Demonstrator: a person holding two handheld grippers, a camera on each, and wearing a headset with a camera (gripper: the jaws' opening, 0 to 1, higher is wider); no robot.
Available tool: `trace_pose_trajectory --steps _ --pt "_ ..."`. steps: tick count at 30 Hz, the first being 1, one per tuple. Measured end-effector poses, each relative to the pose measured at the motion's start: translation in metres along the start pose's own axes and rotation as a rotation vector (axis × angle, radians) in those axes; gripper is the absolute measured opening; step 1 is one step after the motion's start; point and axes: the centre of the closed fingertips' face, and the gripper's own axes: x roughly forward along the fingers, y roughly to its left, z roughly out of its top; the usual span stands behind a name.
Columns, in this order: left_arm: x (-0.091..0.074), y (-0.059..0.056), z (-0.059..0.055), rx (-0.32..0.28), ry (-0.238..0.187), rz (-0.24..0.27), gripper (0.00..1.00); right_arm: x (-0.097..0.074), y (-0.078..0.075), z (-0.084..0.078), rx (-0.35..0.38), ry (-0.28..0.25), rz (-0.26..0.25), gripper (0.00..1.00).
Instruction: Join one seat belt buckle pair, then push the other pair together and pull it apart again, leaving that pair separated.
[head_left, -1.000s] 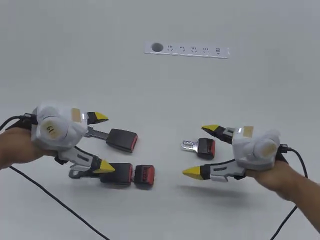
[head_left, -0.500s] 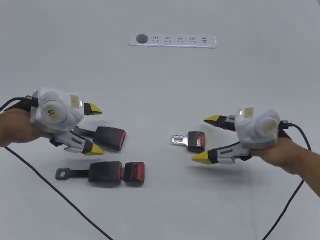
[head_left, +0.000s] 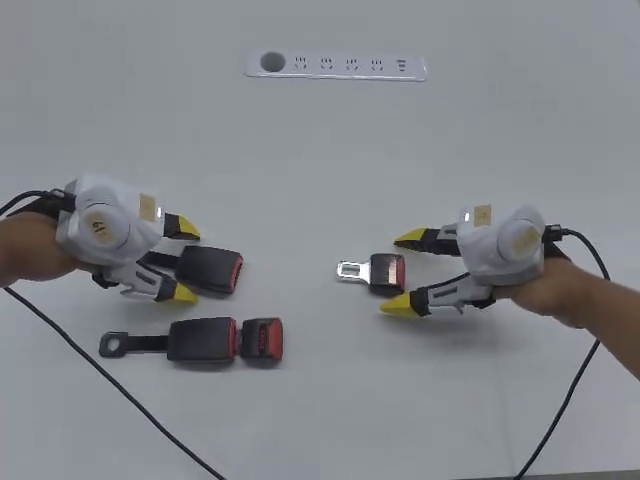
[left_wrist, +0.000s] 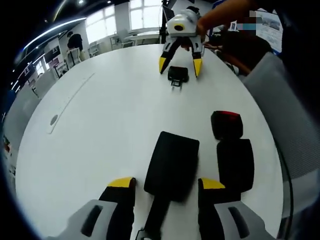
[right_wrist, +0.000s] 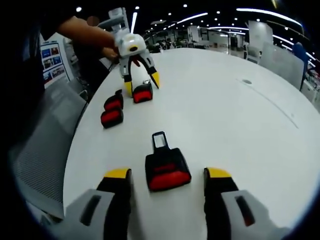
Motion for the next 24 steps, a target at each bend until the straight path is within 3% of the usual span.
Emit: trace_pose_trajectory --steps 3,5,10,12,18,24 --pt "0.0 -0.0043 0.0022 0.025 0.004 -0.014 0.46 0.0016 0.0039 0.0039 0.0 -0.002 0.009 0.54" --pt "0.0008 -0.0072 0.0038 0.049 0.007 -0.024 0.43 0.0027 0.004 0.0046 -0.037 0.011 0.002 0.51" --pt "0.0013 -0.0009 0.0036 0.019 -0.002 -0.013 0.37 0.0041 0.0049 0.0047 -0.084 0.029 0.008 0.39" --pt "0.0018 -0.0009 0.0035 0.008 0.001 -0.006 0.37 0.0033 0.0007 0.0048 -0.054 0.018 0.014 0.38" --pt "0.0029 -0.0004 0.0034 -0.032 0.008 0.042 0.37 0.0024 0.0015 0.004 -0.059 -0.006 0.023 0.37" --pt "0.0043 0.0005 0.0031 -0.09 0.063 0.082 0.36 0.0019 0.0026 0.0045 -0.072 -0.025 0.037 0.36"
